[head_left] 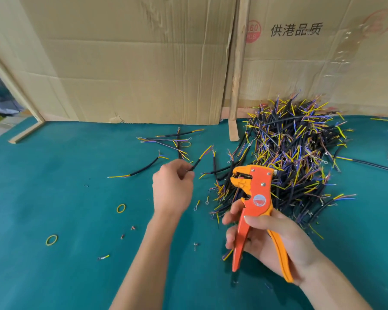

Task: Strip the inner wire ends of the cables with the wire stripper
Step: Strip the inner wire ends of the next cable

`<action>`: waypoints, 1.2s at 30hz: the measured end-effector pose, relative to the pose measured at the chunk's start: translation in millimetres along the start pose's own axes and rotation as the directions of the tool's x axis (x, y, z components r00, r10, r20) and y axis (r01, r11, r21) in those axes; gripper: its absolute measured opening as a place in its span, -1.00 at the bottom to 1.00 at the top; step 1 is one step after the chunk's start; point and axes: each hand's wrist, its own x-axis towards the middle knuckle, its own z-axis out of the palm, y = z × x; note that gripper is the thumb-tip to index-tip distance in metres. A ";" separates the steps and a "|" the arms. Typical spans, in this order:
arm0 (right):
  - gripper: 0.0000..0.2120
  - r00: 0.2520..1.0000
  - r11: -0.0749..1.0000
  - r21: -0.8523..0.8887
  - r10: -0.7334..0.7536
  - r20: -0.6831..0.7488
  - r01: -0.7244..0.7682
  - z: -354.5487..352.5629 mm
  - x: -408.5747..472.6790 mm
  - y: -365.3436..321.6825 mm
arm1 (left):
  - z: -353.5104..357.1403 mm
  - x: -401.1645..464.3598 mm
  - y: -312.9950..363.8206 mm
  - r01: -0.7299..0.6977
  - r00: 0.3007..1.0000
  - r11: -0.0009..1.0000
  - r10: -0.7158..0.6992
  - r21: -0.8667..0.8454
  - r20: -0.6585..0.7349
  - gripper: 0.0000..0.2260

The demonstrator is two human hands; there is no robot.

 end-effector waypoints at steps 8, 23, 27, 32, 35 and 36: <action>-0.49 0.952 0.975 -0.003 -0.218 -0.214 0.222 -16.6 -3.5 -19.2 | 23.6 -73.9 14.9 0.178 0.909 0.833 0.064 -0.523 0.411 -0.69; -0.56 0.962 0.977 -0.113 -0.197 -0.189 0.178 -16.7 -4.4 -19.7 | 26.0 -81.1 5.5 0.096 0.857 0.921 0.116 -0.377 0.502 -0.64; -0.55 0.971 0.984 -0.120 -0.152 -0.184 0.131 -15.1 -4.8 -18.9 | 28.6 -80.9 2.2 0.001 0.881 0.949 0.149 -0.315 0.450 -0.64; -0.47 0.982 0.989 -0.112 -0.113 -0.153 0.096 -10.9 -4.0 -18.1 | 37.8 -82.0 8.1 0.065 0.936 0.864 0.120 -0.499 0.330 -0.86; -0.41 0.989 0.989 -0.133 -0.081 -0.120 0.064 -8.1 -4.0 -15.4 | 43.0 -80.3 7.6 0.087 0.963 0.835 0.068 -0.544 0.259 -0.95; -0.41 0.990 0.987 -0.146 -0.076 -0.115 0.059 -7.6 -3.8 -14.3 | 44.8 -80.1 6.7 0.123 0.966 0.812 0.034 -0.571 0.255 -0.95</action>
